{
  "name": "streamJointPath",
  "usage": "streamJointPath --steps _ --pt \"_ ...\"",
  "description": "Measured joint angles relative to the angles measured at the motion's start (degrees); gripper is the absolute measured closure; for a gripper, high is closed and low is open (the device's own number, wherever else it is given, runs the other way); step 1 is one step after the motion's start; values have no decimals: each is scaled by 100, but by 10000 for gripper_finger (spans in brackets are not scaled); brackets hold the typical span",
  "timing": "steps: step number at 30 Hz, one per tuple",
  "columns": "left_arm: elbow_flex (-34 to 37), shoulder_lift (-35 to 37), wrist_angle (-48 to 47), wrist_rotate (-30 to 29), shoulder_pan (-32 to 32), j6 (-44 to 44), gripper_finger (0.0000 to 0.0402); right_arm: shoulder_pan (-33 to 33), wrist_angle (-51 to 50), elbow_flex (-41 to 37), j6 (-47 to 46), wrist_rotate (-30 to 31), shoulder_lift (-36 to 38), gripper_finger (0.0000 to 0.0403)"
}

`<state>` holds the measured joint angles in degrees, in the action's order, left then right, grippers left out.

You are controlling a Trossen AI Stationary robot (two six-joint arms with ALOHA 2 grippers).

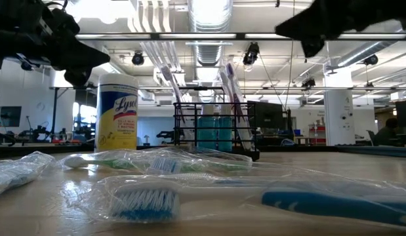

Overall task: Pick & Place toothbrushing station
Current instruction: Put the top green toothbrush into the wire organizer

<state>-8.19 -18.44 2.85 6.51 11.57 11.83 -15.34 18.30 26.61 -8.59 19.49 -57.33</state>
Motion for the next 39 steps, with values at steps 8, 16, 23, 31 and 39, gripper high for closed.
streamJointPath --steps 8,16,23,31,39 --pt "34 0 12 -8 0 222 370 -59 -2508 2168 -595 -217 -1905 394" --pt "194 -2 9 -12 0 335 369 -169 -3681 3678 -890 -641 -3684 360" --pt "201 -2 13 6 -7 340 369 -322 -4772 4770 -992 -798 -4887 292" --pt "201 -2 13 30 -7 372 370 -325 -4978 5380 -1103 -783 -5701 232" --pt "201 -2 15 32 -12 388 376 -314 -5036 5297 -1105 -894 -5912 219"
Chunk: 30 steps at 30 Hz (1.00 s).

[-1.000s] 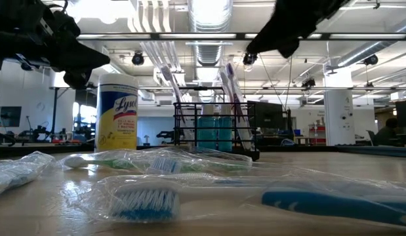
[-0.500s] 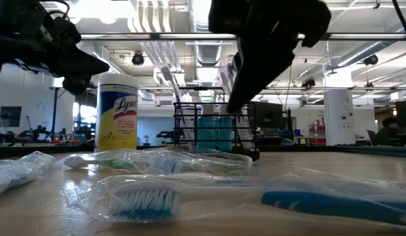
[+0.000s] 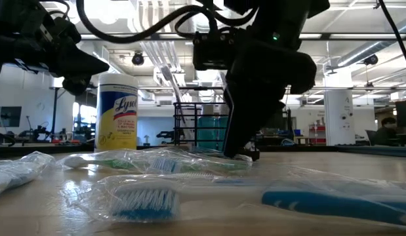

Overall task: Pick & Place toothbrushing station
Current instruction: Put the top green toothbrush into the wire organizer

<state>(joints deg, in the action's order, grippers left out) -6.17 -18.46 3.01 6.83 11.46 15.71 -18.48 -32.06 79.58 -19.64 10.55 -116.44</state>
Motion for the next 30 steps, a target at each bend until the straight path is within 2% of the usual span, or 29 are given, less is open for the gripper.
streamJointPath --steps 10,15,19,24,30 --pt "0 0 2 2 1 -1 370 0 90 -46 -76 -65 -69 225" --pt "0 2 2 2 1 -1 376 11 117 -48 -19 -406 -221 234" --pt "0 2 1 -1 1 -3 378 27 151 -32 55 -418 -333 249" --pt "0 2 2 0 1 -3 375 59 166 -30 62 -436 -356 289" --pt "0 2 3 0 1 -5 377 70 72 -55 227 -328 -195 364"
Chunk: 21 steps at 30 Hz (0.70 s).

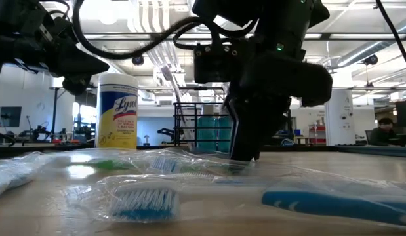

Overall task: Pick & Place toothbrushing station
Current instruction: Put the top green toothbrush into the wire organizer

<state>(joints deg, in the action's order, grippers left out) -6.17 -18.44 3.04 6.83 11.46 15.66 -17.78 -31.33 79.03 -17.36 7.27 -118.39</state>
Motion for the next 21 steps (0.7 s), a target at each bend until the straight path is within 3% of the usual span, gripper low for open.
streamJointPath --steps 2,14,16,21 --pt "0 0 13 0 0 0 379 8 -69 -20 78 58 87 383" --pt "0 0 300 37 6 -35 374 -110 -433 -51 -25 924 1148 383" --pt "0 0 409 201 4 -63 376 -202 -75 -183 217 973 1472 384" --pt "0 -1 769 775 -2 -76 386 -246 2119 -1252 1055 514 2546 384"
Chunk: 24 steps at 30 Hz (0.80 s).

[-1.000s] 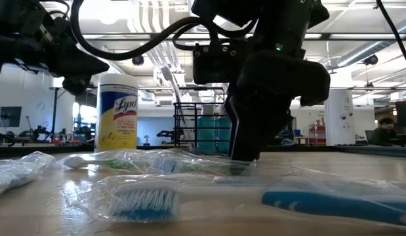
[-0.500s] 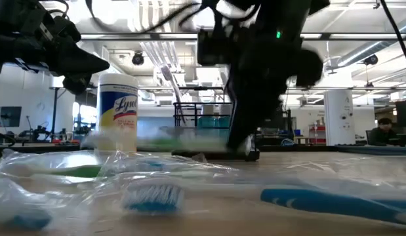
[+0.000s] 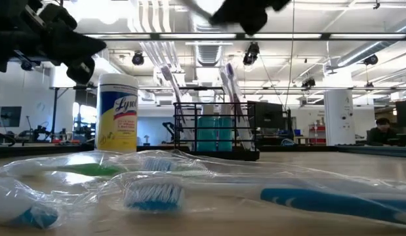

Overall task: Pick & Place toothbrushing station
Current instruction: Put the top green toothbrush into the wire organizer

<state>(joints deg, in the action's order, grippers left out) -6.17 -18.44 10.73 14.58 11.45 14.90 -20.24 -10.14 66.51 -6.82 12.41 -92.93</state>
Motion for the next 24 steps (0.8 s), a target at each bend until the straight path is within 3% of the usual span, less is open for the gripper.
streamJointPath --steps 5,12,17,20,24 --pt "0 -25 499 141 -114 -12 390 118 2542 -1491 371 -158 747 384" --pt "0 -305 1571 -55 -491 -411 390 406 5356 -2689 985 -346 663 385" --pt "-3 -662 1980 -270 -591 -460 384 579 6546 -3030 1214 -383 382 385" --pt "-86 -932 2087 -272 -599 -556 374 650 7037 -3107 1319 -754 213 385" --pt "-270 -1393 2564 -314 -642 -665 351 665 7284 -3111 1326 -957 14 382"
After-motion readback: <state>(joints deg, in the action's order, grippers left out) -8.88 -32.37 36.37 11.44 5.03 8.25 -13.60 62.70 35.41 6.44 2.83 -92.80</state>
